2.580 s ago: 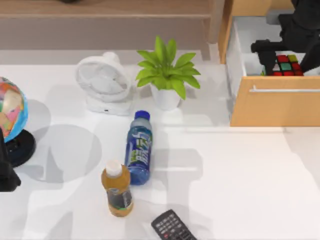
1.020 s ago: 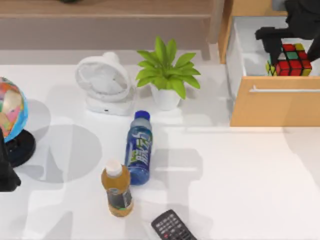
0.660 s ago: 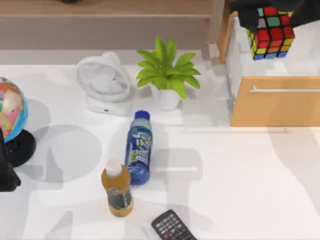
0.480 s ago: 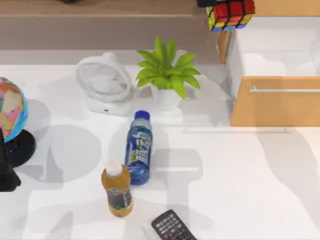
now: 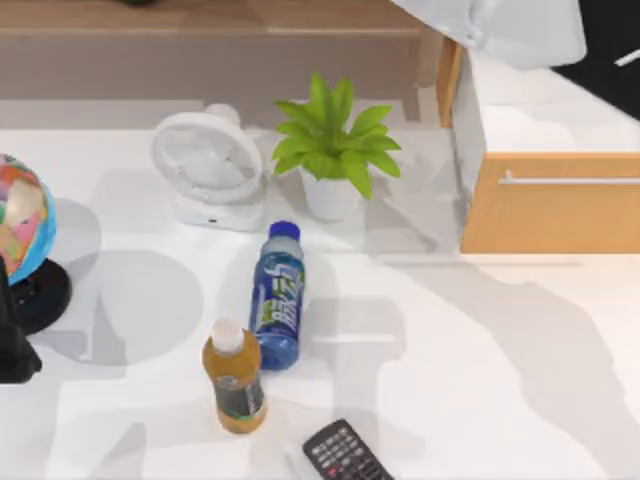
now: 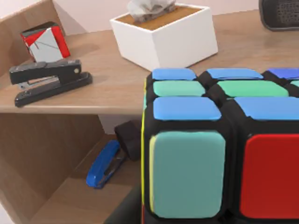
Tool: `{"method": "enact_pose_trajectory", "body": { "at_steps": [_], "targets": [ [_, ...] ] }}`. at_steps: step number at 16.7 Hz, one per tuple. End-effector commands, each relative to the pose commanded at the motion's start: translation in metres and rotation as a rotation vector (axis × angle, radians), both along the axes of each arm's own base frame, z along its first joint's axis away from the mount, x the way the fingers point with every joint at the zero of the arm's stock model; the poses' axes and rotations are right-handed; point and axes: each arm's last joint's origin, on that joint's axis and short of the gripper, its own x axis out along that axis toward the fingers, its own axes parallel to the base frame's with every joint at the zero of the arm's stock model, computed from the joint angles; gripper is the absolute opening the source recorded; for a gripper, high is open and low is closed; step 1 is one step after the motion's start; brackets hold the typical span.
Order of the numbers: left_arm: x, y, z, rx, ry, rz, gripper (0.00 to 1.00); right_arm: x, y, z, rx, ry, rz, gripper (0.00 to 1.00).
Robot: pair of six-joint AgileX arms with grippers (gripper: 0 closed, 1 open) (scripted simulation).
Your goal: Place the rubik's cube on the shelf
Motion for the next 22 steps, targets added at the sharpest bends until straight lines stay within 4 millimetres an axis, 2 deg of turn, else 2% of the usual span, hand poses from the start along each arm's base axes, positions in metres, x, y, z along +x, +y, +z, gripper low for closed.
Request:
{"method": "enact_pose_trajectory", "body": {
  "at_steps": [3, 5, 7, 9, 12, 15, 18, 22],
  "targets": [
    [0.0, 0.0, 0.0, 0.0, 0.0, 0.0, 1.0, -0.01, 0.031, -0.015, 0.138, -0.143, -0.033, 0.0],
    [0.0, 0.0, 0.0, 0.0, 0.0, 0.0, 1.0, -0.005, 0.045, -0.044, 0.165, -0.2, -0.088, 0.0],
    [0.0, 0.0, 0.0, 0.0, 0.0, 0.0, 1.0, 0.007, 0.052, -0.084, 0.138, -0.233, -0.16, 0.0],
    [0.0, 0.0, 0.0, 0.0, 0.0, 0.0, 1.0, 0.02, 0.051, -0.129, 0.079, -0.253, -0.236, 0.0],
    [0.0, 0.0, 0.0, 0.0, 0.0, 0.0, 1.0, 0.041, 0.037, -0.19, -0.038, -0.267, -0.344, 0.0],
    [0.0, 0.0, 0.0, 0.0, 0.0, 0.0, 1.0, 0.057, 0.017, -0.236, -0.142, -0.273, -0.425, 0.0],
    [0.0, 0.0, 0.0, 0.0, 0.0, 0.0, 1.0, 0.065, 0.004, -0.259, -0.202, -0.273, -0.465, 0.0],
    [0.0, 0.0, 0.0, 0.0, 0.0, 0.0, 1.0, 0.065, 0.003, -0.261, -0.207, -0.273, -0.468, 0.0]
  ]
}}
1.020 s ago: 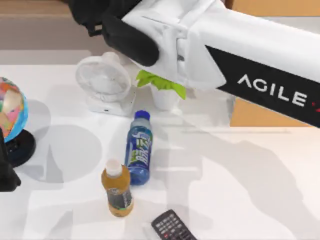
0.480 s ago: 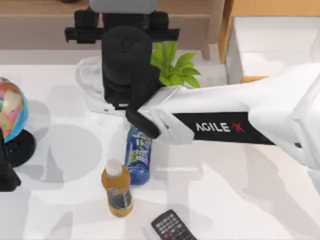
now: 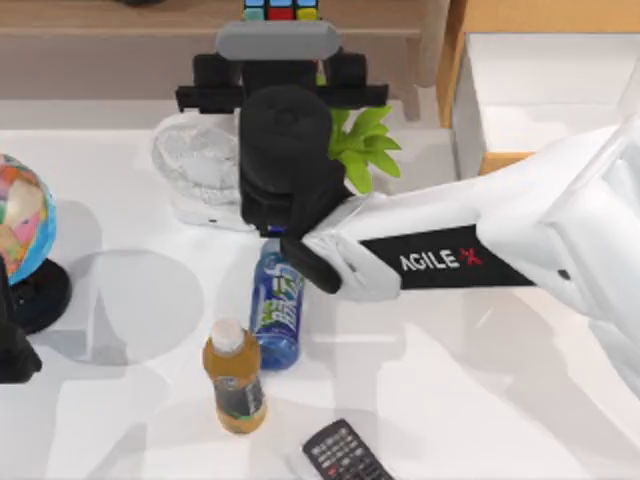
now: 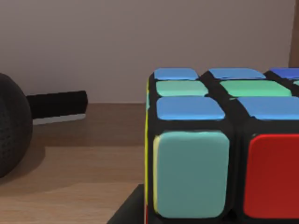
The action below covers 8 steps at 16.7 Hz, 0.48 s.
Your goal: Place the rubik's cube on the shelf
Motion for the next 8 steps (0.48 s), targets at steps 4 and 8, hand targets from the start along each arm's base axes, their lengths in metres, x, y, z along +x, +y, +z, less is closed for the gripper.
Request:
{"method": "enact_pose_trajectory", "body": {
  "at_steps": [4, 8],
  "targets": [
    [0.0, 0.0, 0.0, 0.0, 0.0, 0.0, 1.0, 0.001, 0.002, 0.002, 0.006, -0.003, 0.006, 0.0],
    [0.0, 0.0, 0.0, 0.0, 0.0, 0.0, 1.0, 0.026, 0.005, 0.009, 0.019, -0.015, 0.003, 0.0]
  ]
}}
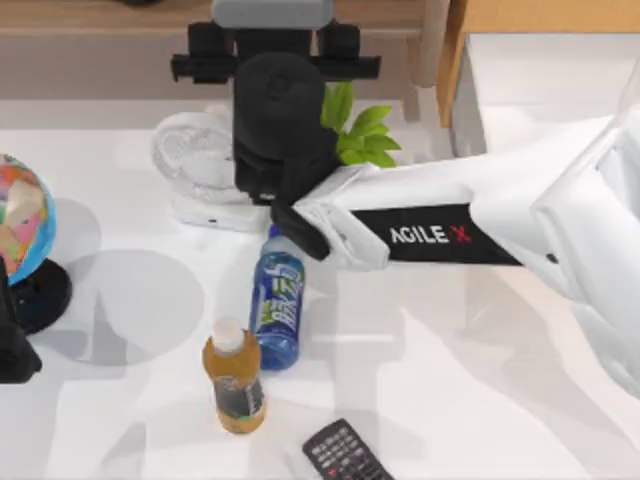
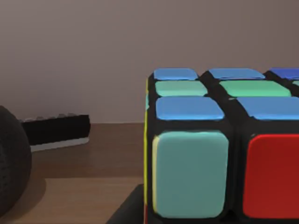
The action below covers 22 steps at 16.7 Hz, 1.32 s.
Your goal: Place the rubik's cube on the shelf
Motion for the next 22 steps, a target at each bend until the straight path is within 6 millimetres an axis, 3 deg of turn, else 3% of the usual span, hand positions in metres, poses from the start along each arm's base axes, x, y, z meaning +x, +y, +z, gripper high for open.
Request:
{"method": "enact_pose_trajectory", "body": {
  "at_steps": [8, 15, 22],
  "targets": [
    [0.0, 0.0, 0.0, 0.0, 0.0, 0.0, 1.0, 0.065, -0.005, 0.003, -0.008, 0.003, -0.006, 0.0],
    [0.0, 0.0, 0.0, 0.0, 0.0, 0.0, 1.0, 0.074, -0.006, -0.003, -0.019, 0.015, -0.003, 0.0],
    [0.0, 0.0, 0.0, 0.0, 0.0, 0.0, 1.0, 0.074, -0.006, -0.003, -0.019, 0.015, -0.003, 0.53]
  ]
}}
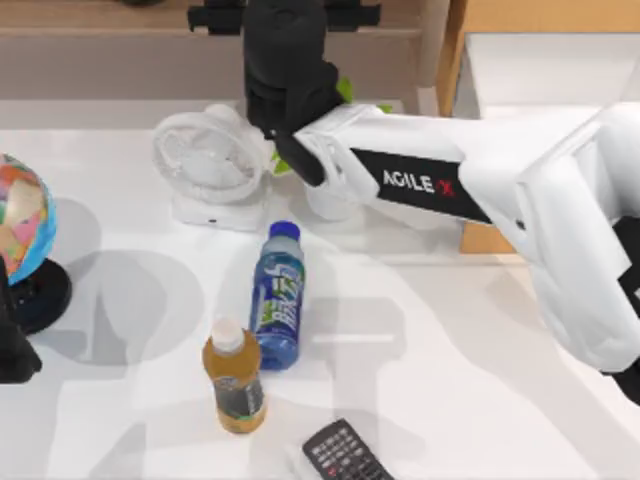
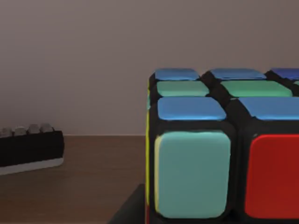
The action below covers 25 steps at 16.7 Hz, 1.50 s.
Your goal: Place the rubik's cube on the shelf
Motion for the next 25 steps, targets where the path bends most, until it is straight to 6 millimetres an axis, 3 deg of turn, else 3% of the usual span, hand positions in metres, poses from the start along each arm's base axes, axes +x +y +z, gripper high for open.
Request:
{"method": "enact_pose_trajectory", "body": {
  "at_steps": [6, 7, 18, 21, 25],
  "targets": [
    [0.0, 0.0, 0.0, 0.0, 0.0, 0.0, 1.0, 0.0, 0.0, 0.0, 0.0, 0.0, 0.0, 0.98],
    [0.0, 0.0, 0.0, 0.0, 0.0, 0.0, 1.0, 0.0, 0.0, 0.0, 0.0, 0.0, 0.0, 1.0],
    [0.0, 0.0, 0.0, 0.0, 0.0, 0.0, 1.0, -0.008, 0.003, 0.003, -0.007, -0.012, 0.016, 1.0],
    [0.0, 0.0, 0.0, 0.0, 0.0, 0.0, 1.0, -0.031, 0.006, 0.011, -0.05, -0.053, 0.057, 1.0],
    [0.0, 0.0, 0.0, 0.0, 0.0, 0.0, 1.0, -0.08, -0.004, 0.007, -0.2, -0.111, 0.133, 1.0]
  ]
}}
